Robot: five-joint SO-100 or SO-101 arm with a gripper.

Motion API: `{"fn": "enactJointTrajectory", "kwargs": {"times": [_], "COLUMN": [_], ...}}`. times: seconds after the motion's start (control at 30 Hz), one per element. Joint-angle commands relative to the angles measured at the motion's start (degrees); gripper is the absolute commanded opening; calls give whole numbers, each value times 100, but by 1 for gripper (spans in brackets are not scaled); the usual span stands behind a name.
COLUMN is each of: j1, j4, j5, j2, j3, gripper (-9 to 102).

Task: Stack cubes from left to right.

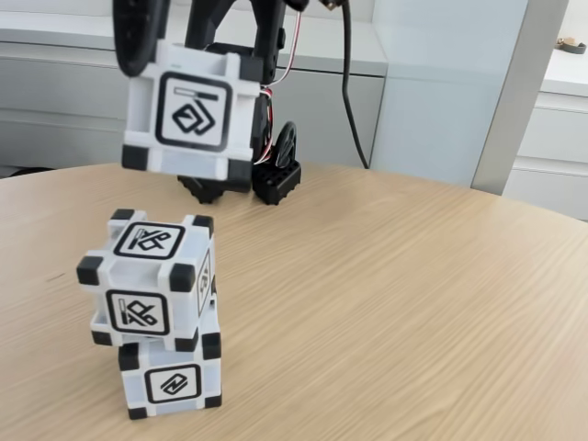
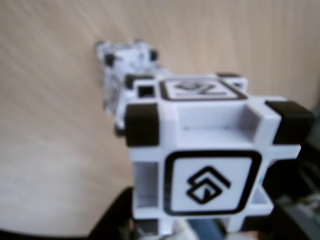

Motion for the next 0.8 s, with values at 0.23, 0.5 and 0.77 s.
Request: {"fn": "enactJointTrajectory", "kwargs": {"times": [0.23,0.5,0.77], "j1": [633,791,703], "j4": [35,18,18], "j5": [-211,-229,-264], "j2": [-633,-896,-1081], "j3": [-334,-334,-334], "gripper": [0,0,0]}}
